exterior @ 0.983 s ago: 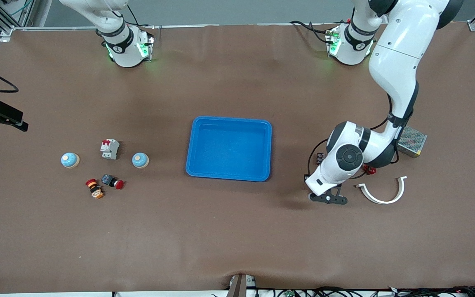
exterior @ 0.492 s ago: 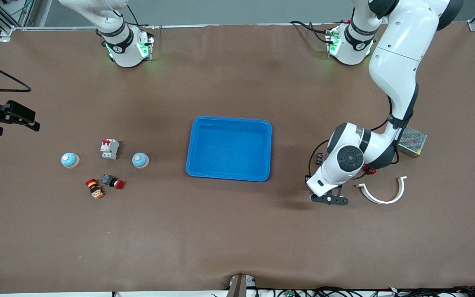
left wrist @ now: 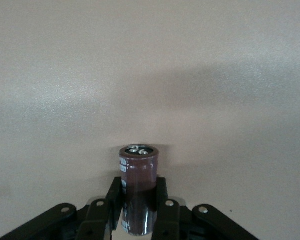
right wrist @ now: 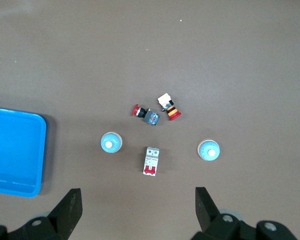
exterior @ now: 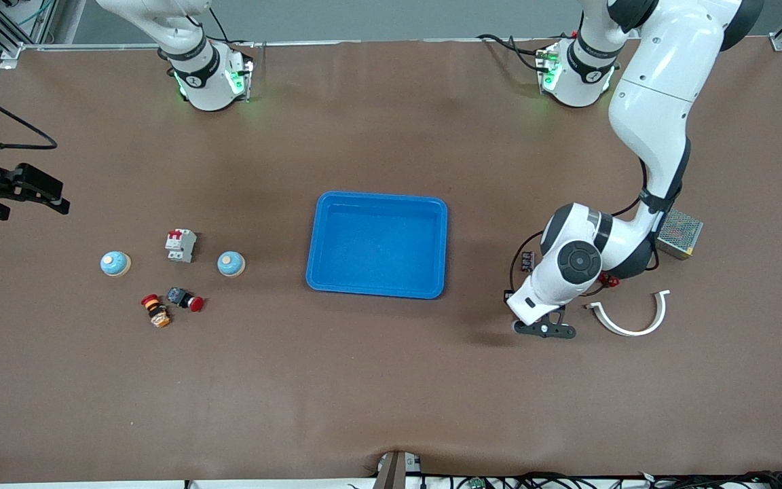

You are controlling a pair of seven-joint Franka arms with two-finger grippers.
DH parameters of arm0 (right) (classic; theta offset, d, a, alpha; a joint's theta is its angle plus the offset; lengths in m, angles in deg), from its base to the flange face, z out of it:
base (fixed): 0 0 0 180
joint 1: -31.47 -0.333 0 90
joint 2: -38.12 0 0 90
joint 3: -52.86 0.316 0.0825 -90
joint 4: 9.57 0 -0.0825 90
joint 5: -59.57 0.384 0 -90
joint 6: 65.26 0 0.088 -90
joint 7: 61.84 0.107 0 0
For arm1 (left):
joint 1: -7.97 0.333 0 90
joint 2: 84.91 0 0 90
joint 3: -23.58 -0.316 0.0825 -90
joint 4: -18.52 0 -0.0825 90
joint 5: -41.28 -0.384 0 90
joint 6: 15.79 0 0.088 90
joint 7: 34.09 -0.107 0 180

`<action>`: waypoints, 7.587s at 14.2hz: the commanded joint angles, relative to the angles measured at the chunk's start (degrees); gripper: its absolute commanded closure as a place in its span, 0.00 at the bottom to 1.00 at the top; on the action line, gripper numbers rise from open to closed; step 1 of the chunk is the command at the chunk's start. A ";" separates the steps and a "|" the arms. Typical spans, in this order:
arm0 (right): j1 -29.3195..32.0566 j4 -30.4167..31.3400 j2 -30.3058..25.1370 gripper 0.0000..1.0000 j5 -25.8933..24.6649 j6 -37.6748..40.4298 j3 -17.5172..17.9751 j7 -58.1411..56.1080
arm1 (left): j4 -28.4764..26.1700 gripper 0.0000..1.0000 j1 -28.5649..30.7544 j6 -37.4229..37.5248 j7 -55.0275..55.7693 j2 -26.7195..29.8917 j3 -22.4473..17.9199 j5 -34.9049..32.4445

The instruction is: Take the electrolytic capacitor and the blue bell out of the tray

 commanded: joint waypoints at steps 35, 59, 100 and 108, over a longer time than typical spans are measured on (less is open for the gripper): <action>-1.14 0.24 -1.27 0.00 -1.61 -0.37 -0.31 4.25 | 2.91 0.00 0.63 6.08 3.35 2.23 0.85 -0.43; -1.14 0.24 -1.27 0.00 -1.61 -0.46 -0.22 4.25 | 2.91 0.00 4.76 12.84 -1.82 8.03 1.55 2.55; -1.31 0.15 -1.10 0.00 -1.61 -0.46 -0.22 4.25 | 2.83 0.00 13.81 28.23 -13.34 19.01 1.64 7.22; -1.49 0.15 -1.10 0.00 -1.53 -0.46 -0.22 4.25 | 2.91 0.00 14.87 39.38 -14.59 30.35 1.20 10.47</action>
